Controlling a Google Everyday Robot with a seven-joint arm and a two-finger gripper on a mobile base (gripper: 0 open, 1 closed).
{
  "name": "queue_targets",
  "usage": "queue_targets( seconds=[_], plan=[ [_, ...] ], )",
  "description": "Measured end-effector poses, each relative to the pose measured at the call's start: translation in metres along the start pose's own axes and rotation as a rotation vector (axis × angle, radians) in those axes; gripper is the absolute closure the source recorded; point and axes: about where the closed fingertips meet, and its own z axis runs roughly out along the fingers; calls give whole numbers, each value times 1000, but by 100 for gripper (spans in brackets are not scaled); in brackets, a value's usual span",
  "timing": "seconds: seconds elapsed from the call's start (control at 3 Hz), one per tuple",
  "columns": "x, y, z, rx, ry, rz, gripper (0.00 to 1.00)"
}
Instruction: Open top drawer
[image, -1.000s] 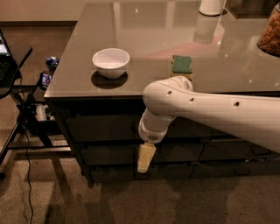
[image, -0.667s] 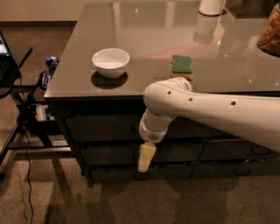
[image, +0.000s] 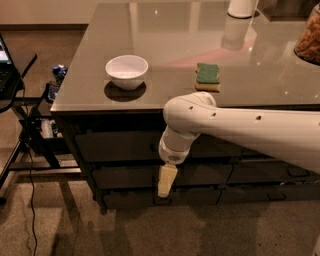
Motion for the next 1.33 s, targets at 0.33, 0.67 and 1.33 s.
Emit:
queue_targets(
  seconds=[0.33,0.67,1.33],
  plan=[
    [0,-2,10,-14,3,-8,0],
    [-1,-1,20,-30,0,-21,0],
    [-4,16,29,-93,17,-90,0]
  ],
)
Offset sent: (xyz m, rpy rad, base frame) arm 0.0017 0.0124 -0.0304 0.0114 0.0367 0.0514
